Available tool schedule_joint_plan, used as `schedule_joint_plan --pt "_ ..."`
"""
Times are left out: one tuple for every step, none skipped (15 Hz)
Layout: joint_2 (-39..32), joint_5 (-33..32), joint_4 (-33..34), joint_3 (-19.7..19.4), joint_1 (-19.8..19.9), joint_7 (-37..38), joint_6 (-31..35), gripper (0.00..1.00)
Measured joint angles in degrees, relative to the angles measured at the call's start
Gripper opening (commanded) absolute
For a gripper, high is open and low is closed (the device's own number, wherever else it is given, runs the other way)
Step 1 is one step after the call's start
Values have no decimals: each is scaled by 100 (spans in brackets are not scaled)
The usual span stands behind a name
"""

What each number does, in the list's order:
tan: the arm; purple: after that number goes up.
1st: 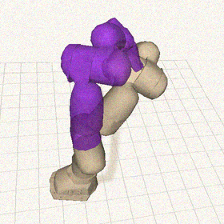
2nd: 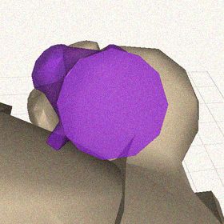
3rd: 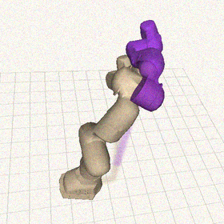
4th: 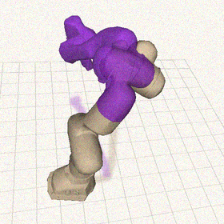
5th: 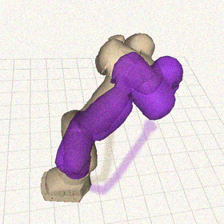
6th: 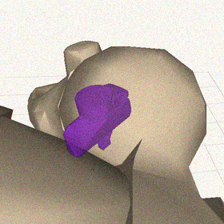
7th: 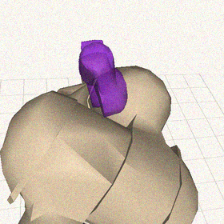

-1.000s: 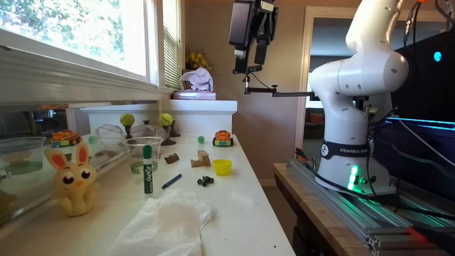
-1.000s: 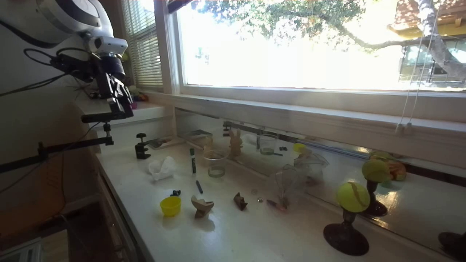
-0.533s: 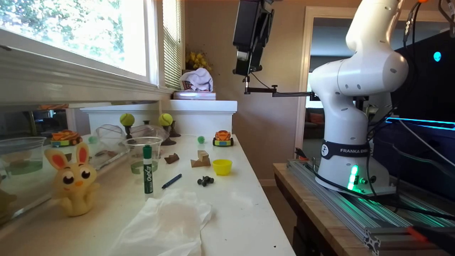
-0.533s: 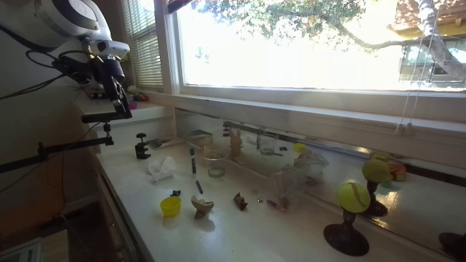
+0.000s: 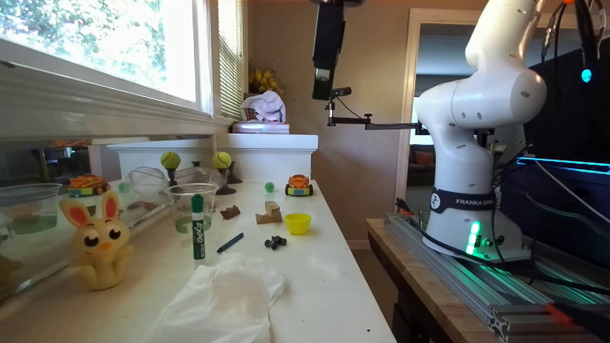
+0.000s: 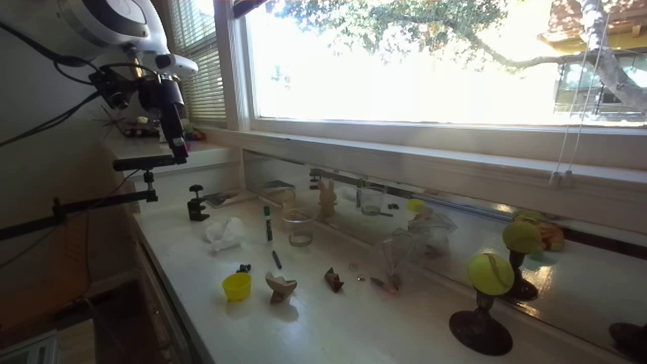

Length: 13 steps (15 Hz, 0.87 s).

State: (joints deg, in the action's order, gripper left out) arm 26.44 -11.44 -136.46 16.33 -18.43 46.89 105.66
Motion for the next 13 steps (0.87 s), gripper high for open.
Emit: schedule_joint_plan --pt "53 188 -3 -94 60 -109 1 100" --pt "106 374 -5 -174 118 -219 6 100" --pt "150 541 -10 -232 173 -301 10 100" --pt "183 693 -24 -269 216 -393 44 100" --pt "211 827 -49 -290 247 -514 113 100" --pt "237 922 -94 -297 259 -700 226 100" --pt "255 982 -147 -295 258 -900 341 100" --pt "261 1026 -199 -283 251 -1129 488 100" --pt "261 1055 -253 -257 244 -1323 648 100" --pt "261 1073 -303 -228 242 -1433 752 100" --pt "261 1077 -327 -206 242 -1482 795 100" --pt "261 1079 -331 -197 240 -1505 810 100" --pt "261 1079 -331 -197 239 -1518 820 100"
